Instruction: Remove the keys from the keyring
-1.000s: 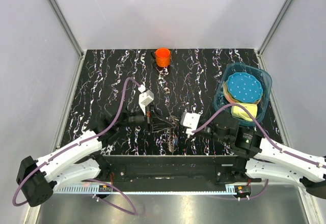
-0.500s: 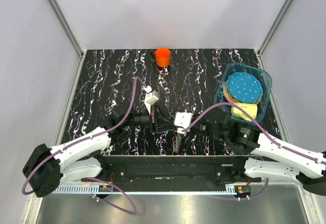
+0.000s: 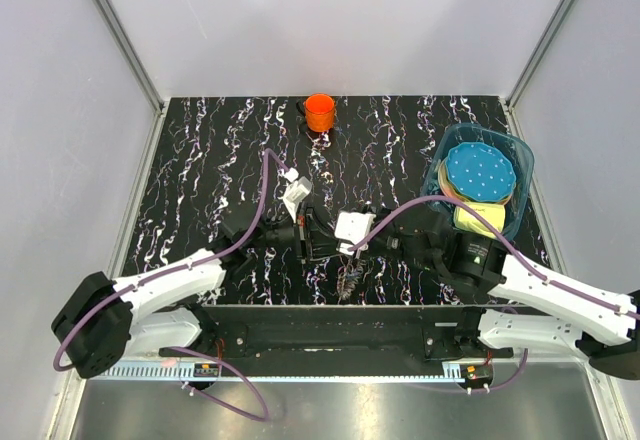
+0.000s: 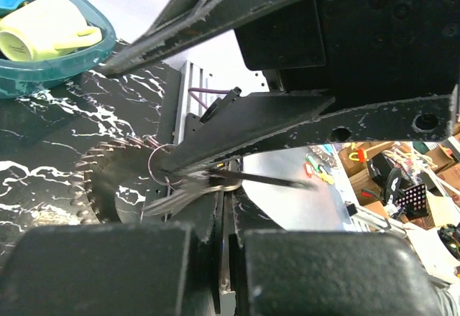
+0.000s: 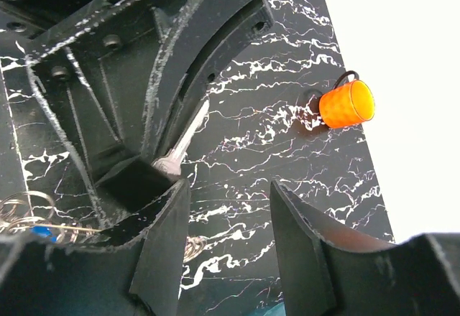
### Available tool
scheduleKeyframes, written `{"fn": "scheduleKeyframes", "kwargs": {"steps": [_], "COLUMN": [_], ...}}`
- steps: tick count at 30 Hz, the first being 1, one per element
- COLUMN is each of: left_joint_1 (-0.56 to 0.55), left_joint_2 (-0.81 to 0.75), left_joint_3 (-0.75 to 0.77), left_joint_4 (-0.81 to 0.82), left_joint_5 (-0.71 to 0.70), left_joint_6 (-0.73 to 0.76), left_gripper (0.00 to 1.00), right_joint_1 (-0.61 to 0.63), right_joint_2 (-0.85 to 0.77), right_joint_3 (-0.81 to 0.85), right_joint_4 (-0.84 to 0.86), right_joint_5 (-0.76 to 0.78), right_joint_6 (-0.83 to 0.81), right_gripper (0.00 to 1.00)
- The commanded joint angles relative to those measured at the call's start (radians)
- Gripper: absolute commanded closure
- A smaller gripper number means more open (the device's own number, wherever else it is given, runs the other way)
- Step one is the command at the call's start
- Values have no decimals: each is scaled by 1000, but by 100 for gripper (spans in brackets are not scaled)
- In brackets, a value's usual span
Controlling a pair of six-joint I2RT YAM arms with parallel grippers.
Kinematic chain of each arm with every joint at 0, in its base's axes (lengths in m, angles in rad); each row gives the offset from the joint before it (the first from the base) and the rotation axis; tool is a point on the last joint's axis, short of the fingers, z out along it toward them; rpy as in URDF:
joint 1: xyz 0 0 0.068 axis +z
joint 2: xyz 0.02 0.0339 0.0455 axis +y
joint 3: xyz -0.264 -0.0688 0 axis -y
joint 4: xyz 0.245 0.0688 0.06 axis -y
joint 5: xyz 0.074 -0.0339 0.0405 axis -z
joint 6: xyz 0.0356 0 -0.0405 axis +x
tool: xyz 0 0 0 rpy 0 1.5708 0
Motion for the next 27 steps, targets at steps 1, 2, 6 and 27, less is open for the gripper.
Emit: {"fn": "scheduleKeyframes", "kwargs": {"steps": [1, 2, 6, 27], "left_joint_1": [-9, -9, -9, 11], "left_joint_2": [0, 6, 20, 49], "left_joint_3": [-8, -11, -11, -74], "left_joint_4": [193, 194, 213, 571], "left_joint_5": [22, 16, 12, -31], "left_joint_6": [-41, -42, -58, -199], "left_gripper": [100, 100, 100, 100], "right_joint_1": [1, 1, 1, 1], "right_joint_2": [1, 2, 16, -74], "right_joint_3": [63, 68, 114, 261], "right_joint_4": [54, 50, -7, -256], "right_joint_5": [45, 55, 120, 167], "right_joint_6": [-32, -35, -34, 1023], "right_gripper": [46, 46, 50, 73]}}
